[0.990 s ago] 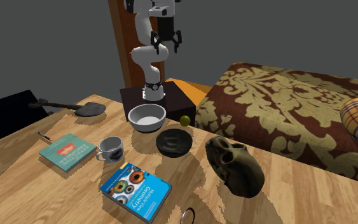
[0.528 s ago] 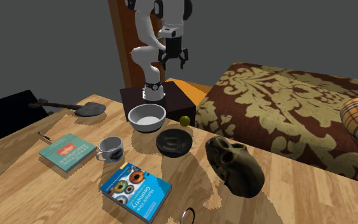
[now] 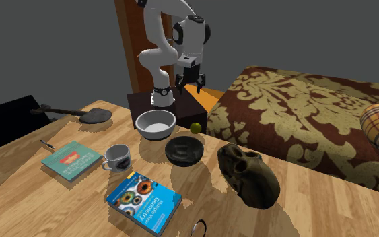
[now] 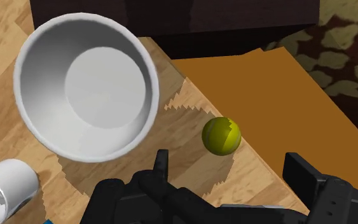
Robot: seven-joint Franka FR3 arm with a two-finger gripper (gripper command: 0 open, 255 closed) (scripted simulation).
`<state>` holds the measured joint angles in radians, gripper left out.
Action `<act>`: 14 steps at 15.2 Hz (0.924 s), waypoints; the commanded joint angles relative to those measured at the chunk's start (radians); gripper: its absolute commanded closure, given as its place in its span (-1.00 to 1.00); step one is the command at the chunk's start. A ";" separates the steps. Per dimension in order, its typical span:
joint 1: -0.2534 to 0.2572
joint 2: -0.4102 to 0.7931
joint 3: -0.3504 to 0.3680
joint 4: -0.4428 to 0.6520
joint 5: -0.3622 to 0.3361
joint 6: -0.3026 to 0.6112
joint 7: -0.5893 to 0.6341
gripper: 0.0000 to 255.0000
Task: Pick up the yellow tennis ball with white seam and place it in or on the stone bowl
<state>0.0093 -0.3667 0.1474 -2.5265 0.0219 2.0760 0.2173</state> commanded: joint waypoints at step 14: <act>0.006 0.540 0.045 0.097 -0.160 0.354 0.192 -1.00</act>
<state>0.0133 0.1551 0.1933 -2.4297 -0.1301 2.4133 0.4012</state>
